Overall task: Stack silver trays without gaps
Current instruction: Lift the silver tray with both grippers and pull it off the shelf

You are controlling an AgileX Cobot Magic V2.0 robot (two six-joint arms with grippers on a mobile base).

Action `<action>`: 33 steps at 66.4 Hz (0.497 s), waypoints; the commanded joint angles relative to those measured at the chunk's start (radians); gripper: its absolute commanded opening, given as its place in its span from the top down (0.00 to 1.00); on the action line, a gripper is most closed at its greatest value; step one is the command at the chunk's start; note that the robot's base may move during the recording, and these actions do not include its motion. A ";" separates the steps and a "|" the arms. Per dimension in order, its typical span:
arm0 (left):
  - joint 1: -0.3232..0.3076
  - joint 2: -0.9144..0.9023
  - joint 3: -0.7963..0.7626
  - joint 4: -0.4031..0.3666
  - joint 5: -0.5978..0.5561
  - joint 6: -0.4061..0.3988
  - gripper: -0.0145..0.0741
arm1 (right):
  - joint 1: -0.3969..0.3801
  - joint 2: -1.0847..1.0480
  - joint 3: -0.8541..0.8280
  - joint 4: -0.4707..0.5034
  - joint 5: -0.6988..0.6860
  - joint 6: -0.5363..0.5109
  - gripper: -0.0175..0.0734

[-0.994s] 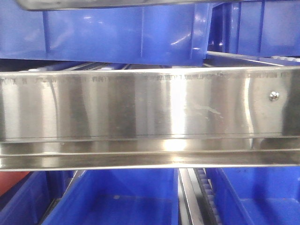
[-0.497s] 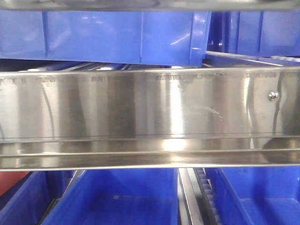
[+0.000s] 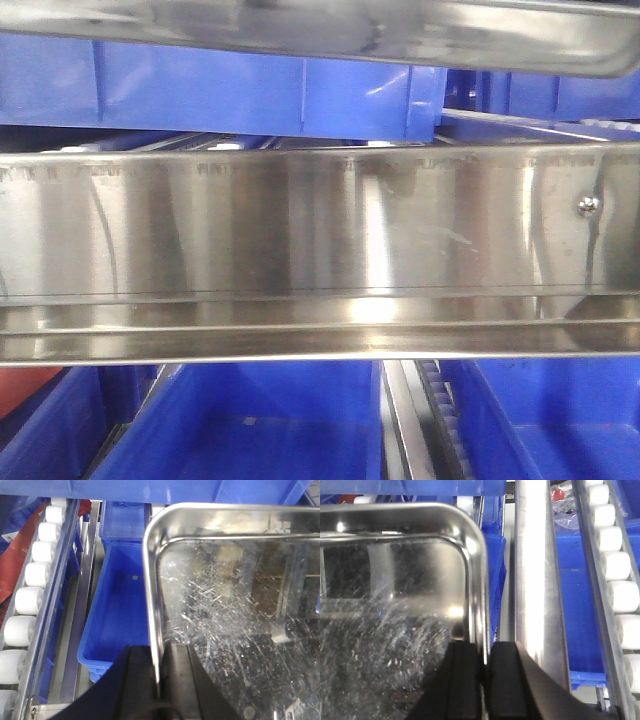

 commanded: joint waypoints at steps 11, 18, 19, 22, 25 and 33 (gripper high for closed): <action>-0.009 -0.011 -0.001 0.027 -0.002 0.001 0.85 | 0.000 -0.012 -0.002 -0.037 -0.019 -0.006 0.82; -0.009 -0.011 0.001 0.033 -0.004 0.001 0.85 | 0.000 -0.016 -0.002 -0.037 -0.010 -0.006 0.82; -0.009 -0.011 0.001 0.033 -0.004 0.001 0.85 | 0.000 -0.016 -0.002 -0.037 -0.008 -0.006 0.82; -0.007 -0.011 0.004 0.039 -0.004 0.001 0.85 | 0.000 -0.023 -0.002 -0.037 -0.008 -0.006 0.82; -0.002 -0.011 0.005 0.041 -0.004 0.001 0.85 | 0.000 -0.030 -0.002 -0.037 -0.010 -0.006 0.82; 0.029 -0.002 0.007 0.038 -0.006 0.001 0.85 | 0.000 -0.040 -0.002 -0.037 -0.001 -0.006 0.82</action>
